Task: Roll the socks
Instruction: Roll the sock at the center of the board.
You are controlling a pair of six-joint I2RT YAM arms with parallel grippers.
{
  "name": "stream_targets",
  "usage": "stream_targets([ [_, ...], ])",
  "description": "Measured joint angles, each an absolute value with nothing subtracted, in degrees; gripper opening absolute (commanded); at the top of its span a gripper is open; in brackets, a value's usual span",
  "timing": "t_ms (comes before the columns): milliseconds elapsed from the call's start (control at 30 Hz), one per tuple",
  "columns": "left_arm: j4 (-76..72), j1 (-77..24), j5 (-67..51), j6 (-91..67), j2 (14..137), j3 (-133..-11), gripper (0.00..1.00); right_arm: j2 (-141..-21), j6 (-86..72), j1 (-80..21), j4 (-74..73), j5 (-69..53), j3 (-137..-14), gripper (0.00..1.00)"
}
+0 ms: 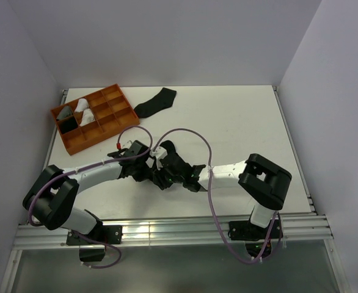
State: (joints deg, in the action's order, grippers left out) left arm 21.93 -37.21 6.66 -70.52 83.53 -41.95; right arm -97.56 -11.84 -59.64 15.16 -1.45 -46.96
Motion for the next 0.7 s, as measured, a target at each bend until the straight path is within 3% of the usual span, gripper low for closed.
stream_targets([
  [533, 21.8, -37.19, 6.24, -71.29, 83.53, -41.76, 0.06, -101.19, -11.79, -62.28, 14.04, 3.22, -48.6, 0.38],
  [633, 21.76, -37.1, 6.24, -71.66, 83.53, -41.71, 0.06, -101.47, -12.03, -62.89, 13.39, 4.86, -49.01, 0.31],
  [700, 21.71, -36.93, 6.11, -71.85, 83.53, -41.69, 0.06, -101.97, -12.4, -63.29, 12.45, 6.33, -49.8, 0.19],
])
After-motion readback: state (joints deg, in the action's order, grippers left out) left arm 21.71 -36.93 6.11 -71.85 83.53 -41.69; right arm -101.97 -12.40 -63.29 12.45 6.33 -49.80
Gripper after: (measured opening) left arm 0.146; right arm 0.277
